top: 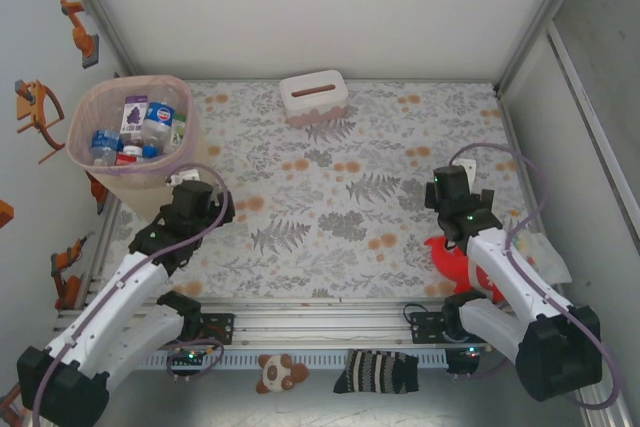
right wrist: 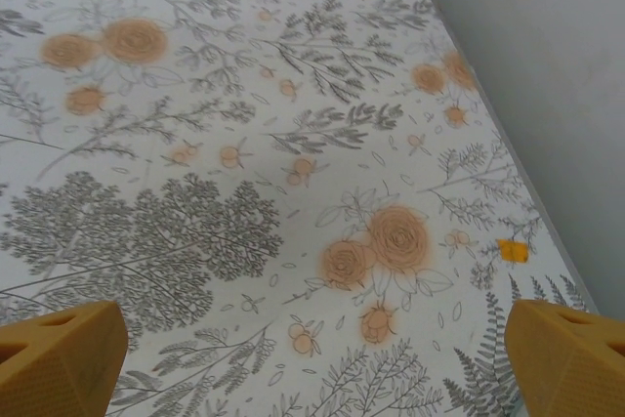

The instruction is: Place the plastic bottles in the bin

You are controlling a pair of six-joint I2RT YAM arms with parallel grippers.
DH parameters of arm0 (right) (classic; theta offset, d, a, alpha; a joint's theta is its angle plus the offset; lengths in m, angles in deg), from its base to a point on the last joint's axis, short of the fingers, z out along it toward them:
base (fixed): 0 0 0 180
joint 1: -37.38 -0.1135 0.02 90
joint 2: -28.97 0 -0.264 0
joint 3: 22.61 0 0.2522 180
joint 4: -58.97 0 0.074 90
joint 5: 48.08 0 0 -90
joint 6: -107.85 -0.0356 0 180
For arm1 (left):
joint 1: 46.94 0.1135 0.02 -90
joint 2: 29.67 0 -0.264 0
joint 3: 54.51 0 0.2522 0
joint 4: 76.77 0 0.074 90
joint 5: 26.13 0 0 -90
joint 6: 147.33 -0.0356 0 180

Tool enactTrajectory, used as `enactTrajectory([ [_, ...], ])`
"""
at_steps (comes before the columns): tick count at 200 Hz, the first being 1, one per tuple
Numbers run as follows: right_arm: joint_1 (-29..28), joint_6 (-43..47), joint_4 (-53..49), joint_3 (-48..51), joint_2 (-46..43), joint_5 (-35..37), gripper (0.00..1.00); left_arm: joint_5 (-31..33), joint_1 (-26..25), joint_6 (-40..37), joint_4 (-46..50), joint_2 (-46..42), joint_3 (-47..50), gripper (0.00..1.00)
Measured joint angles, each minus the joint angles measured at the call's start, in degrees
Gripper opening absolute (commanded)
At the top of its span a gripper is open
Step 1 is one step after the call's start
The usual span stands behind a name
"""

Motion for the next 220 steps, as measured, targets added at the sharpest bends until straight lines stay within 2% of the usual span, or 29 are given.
enactTrajectory([
  [42, 1.07, 1.25, 8.31, 5.18, -0.15, 0.55, 0.99, 4.92, 6.91, -1.75, -0.04, 0.13, 0.37, 0.97],
  [91, 4.42, 4.04, 22.4, 13.86, 0.5, 0.31, 0.99, 4.87, 13.9, -13.66, -13.75, 2.56, 7.74, 0.97],
  [120, 6.36, 5.68, 29.38, 14.97, 4.76, -1.07, 0.99, 0.0, 20.81, -17.92, -25.46, 6.69, 12.22, 0.97],
  [137, 7.04, 7.21, 34.58, 14.97, 7.1, -2.51, 0.99, -4.44, 23.1, -19.63, -34.27, 8.5, 15.91, 0.97],
  [168, 10.8, 8.79, 43.06, 14.99, 10.97, -7.37, 0.99, -12.04, 24.2, -22.56, -50.27, 14.56, 20.83, 0.97],
  [220, 15.06, 9.38, 55.47, 14.99, 18.51, -17.84, 0.99, -22.03, 25.11, -24.87, -71.89, 30.73, 20.57, 0.97],
])
